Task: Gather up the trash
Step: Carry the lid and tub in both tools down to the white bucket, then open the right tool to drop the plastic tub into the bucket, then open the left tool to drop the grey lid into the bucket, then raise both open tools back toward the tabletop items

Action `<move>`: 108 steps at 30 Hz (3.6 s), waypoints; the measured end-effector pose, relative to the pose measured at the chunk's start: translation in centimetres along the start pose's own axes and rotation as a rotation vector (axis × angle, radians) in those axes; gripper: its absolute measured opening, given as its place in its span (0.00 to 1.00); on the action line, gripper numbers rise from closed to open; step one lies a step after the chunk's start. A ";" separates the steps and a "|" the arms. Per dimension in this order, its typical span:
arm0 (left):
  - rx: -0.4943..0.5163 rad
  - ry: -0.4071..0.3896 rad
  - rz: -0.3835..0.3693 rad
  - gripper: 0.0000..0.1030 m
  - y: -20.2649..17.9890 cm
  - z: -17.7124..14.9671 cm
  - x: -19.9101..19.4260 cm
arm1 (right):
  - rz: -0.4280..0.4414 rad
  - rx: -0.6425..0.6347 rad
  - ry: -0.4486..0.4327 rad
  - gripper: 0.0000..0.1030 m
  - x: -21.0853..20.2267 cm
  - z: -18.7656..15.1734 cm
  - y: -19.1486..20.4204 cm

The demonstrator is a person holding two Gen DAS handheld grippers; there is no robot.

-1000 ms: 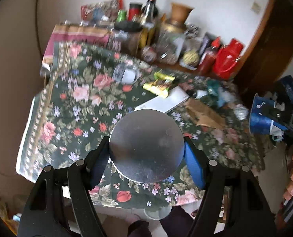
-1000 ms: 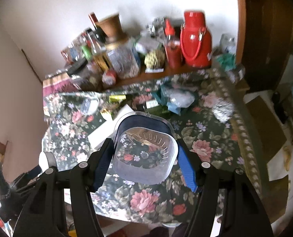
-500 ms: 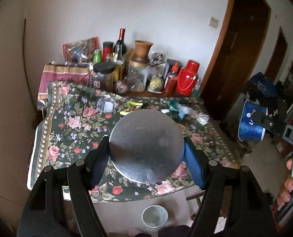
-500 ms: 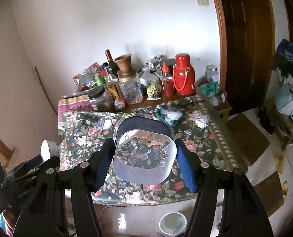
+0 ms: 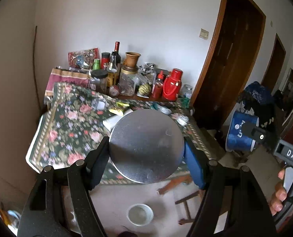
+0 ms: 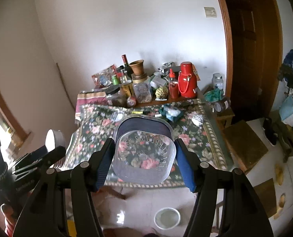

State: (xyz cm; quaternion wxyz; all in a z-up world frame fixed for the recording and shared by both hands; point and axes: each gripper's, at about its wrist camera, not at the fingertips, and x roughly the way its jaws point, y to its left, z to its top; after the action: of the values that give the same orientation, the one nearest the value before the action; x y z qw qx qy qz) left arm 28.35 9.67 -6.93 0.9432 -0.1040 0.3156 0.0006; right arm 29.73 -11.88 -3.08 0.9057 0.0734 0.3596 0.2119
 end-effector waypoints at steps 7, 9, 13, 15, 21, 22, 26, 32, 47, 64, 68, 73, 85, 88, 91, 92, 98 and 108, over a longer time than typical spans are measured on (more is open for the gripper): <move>-0.010 0.027 0.020 0.69 -5.5 -4.7 -3.1 | 0.030 -0.028 0.054 0.56 -4.1 -3.4 -3.0; -0.015 0.041 0.021 0.69 -6.5 -5.8 -3.6 | 0.036 -0.034 0.070 0.56 -4.7 -4.1 -3.6; -0.012 0.082 0.034 0.69 -7.7 -7.8 -4.1 | 0.052 -0.029 0.107 0.56 -4.8 -5.7 -4.7; -0.012 0.101 0.039 0.69 -7.8 -8.6 -4.1 | 0.058 -0.023 0.125 0.56 -4.7 -6.5 -5.0; -0.026 0.172 0.049 0.69 -6.8 -11.1 -2.5 | 0.062 0.012 0.184 0.56 -3.4 -8.8 -5.7; -0.030 0.182 0.048 0.69 -6.6 -11.6 -2.2 | 0.062 0.022 0.203 0.56 -2.7 -9.3 -5.7; -0.049 0.238 0.045 0.69 -4.8 -13.4 1.0 | 0.048 0.046 0.278 0.56 0.7 -11.6 -6.4; -0.061 0.328 0.048 0.69 -1.5 -16.7 7.1 | 0.015 0.076 0.377 0.56 6.5 -15.9 -7.3; -0.103 0.523 0.059 0.69 6.3 -32.2 23.3 | -0.072 0.055 0.512 0.55 21.5 -29.3 -9.2; -0.174 0.634 0.074 0.69 9.9 -44.0 33.0 | -0.002 0.050 0.576 0.64 31.6 -38.2 -10.7; -0.160 0.654 0.029 0.69 8.4 -44.5 34.9 | -0.021 0.078 0.595 0.64 31.7 -38.4 -12.0; -0.182 0.700 -0.047 0.69 6.6 -44.5 37.0 | -0.076 0.078 0.600 0.64 30.8 -38.2 -13.9; -0.114 0.683 -0.007 0.70 5.0 -40.4 34.1 | -0.076 0.095 0.569 0.64 27.6 -34.4 -13.4; -0.104 0.655 0.011 0.70 4.7 -37.7 31.6 | -0.071 0.094 0.559 0.64 26.2 -32.7 -12.6; -0.091 0.624 0.020 0.70 4.2 -34.7 28.7 | -0.067 0.087 0.543 0.64 24.5 -30.6 -11.5; -0.084 0.608 0.024 0.70 4.0 -33.4 27.5 | -0.066 0.084 0.538 0.64 23.8 -29.9 -11.2; -0.053 0.525 0.034 0.70 2.9 -26.9 21.3 | -0.065 0.064 0.499 0.64 19.3 -25.2 -8.8; -0.025 0.332 0.012 0.70 1.0 -15.6 9.5 | -0.069 0.047 0.369 0.64 9.8 -16.0 -4.4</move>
State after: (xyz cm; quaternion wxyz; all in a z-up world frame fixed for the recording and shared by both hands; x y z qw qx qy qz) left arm 26.57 6.96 -24.91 0.8767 -0.1124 0.4676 -0.0072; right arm 26.70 -11.89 -22.14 0.8292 0.0418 0.5268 0.1821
